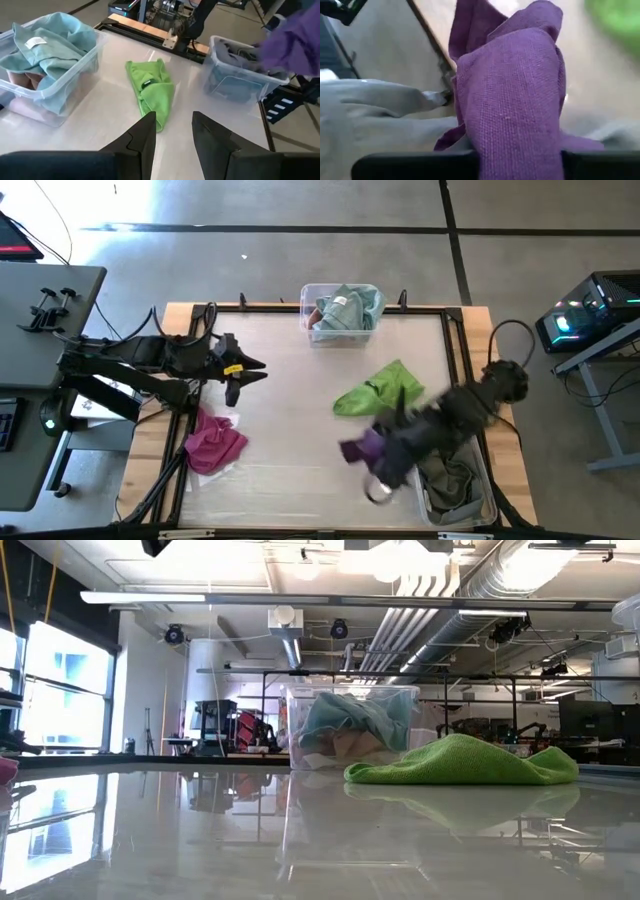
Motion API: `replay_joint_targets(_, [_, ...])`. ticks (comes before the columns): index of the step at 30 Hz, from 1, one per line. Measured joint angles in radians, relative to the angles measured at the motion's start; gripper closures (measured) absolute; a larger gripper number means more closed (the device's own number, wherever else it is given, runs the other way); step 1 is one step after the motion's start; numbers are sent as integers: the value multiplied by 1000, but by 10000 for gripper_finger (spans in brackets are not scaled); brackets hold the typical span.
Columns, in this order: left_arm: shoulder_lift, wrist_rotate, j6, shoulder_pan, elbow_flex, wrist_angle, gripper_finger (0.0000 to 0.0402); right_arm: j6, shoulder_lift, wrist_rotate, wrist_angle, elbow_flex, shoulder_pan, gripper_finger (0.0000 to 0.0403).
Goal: Sort towels by color in basket
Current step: Put the violet towel into the bottom transparent bin
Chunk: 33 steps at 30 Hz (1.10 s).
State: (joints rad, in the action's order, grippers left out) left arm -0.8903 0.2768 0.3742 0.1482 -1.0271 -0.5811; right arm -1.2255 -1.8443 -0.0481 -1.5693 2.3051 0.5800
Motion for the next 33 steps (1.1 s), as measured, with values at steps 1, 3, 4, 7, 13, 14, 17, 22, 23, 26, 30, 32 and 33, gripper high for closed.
replay_joint_targets(1, [-2, 0, -2, 0, 0, 0, 287, -66, 8, -2, 1, -17, 34, 373])
replay_joint_targets(3, [-9, 0, -1, 0, 1, 8, 287, -218, 19, -15, -3, -51, 104, 376])
replay_joint_targets(4, [-11, 0, -1, 0, 1, 11, 287, -295, 26, -14, 0, -74, 140, 379])
replay_joint_targets(7, [-22, 0, -2, 0, 1, 21, 287, -538, 54, 0, 0, -154, 253, 381])
replay_joint_targets(13, [-49, 0, -41, 0, 2, 85, 287, -1007, 122, -45, -5, -349, 442, 376])
replay_joint_targets(14, [-56, 0, -48, 0, 2, 103, 287, -1011, 124, -22, -4, -377, 451, 376])
replay_joint_targets(17, [-73, 0, -76, 0, 2, 144, 287, -1011, 152, -4, 1, -485, 441, 377])
replay_joint_targets(22, [-98, -1, -89, 0, 2, 173, 287, -1014, 245, -1, -1, -681, 381, 377])
replay_joint_targets(23, [-102, -1, -89, 0, 2, 175, 287, -1018, 269, 9, 0, -723, 361, 377])
replay_joint_targets(26, [-111, -2, -89, 0, 2, 178, 287, -1019, 343, 38, 24, -837, 312, 377])
replay_joint_targets(30, [-111, -2, -89, 0, 2, 184, 287, -1019, 423, 42, 164, -994, 297, 377])
replay_joint_targets(32, [-111, 4, -89, 0, 2, 184, 287, -1018, 457, 42, 263, -1080, 297, 377])
replay_joint_targets(33, [-112, 12, -89, 0, 2, 184, 287, -1018, 469, 43, 322, -1125, 297, 377])
